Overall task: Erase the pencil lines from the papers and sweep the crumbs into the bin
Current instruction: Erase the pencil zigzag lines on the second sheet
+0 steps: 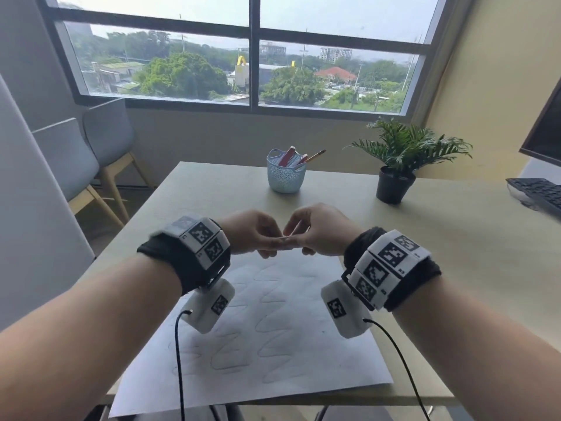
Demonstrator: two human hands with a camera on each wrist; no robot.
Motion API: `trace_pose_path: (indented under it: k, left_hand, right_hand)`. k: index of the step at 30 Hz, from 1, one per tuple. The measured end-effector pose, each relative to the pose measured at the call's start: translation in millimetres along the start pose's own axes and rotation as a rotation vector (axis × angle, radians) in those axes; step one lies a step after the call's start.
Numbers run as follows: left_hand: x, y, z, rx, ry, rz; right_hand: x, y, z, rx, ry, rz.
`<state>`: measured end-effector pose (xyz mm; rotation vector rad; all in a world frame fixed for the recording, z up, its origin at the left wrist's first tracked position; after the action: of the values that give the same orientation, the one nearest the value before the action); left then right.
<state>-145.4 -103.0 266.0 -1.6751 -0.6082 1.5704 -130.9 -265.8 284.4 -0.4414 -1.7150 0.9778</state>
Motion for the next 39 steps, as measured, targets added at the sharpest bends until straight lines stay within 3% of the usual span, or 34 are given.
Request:
trace_pose_path:
  k: [2,5,9,12,17,24,30,35,39]
  left_hand:
    - [10.0,-1.3,-3.8,-0.014,-0.04,-0.115]
    - [21.7,-5.2,-7.0,0.006,-0.092,-0.351]
    - [23.9,-1.0,-11.5,0.11,-0.073,-0.494]
    - [20.1,3.1,-19.7,0.117,-0.036,-0.566]
    - [17.8,5.8,-33.1,0.098,0.007,-0.615]
    - [15.2,8.3,-32.6,0.204,0.1,-0.765]
    - [12.5,9.0,-44.5,0.145,0.119,-0.836]
    - [7.4,16.1,-39.4,0.22,0.174,-0.841]
    - [6.5,15.2,-43.1,0.157,0.191,-0.975]
  right_hand:
    - [-4.0,8.1,-5.6,0.003,0.003,0.183]
    - [-13.6,22.6,-7.1,0.199,-0.003,0.486]
    - [-20.3,32.0,-5.3,0.482,-0.01,0.626]
    - [-23.9,35.3,-8.1,0.557,-0.016,0.687]
    - [-31.4,33.6,-13.1,0.57,0.014,0.666]
    - [-38.2,38.6,-17.9,0.544,0.036,0.617]
    - [-36.9,39.9,-16.5,0.523,0.064,0.582]
    - [-37.2,40.0,-17.2,0.533,0.072,0.58]
    - [-36.7,39.5,-16.1,0.527,0.08,0.569]
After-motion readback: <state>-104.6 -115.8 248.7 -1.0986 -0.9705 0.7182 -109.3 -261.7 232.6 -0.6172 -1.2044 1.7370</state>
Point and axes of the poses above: each hand's wrist, its own z-axis away from the middle knuckle, its own y-axis out of the palm, x = y × z, the point moved 1 cm from there along -z, towards the middle knuckle, and after that the axes turned 9 degrees about -x, right-handed, at the moved point
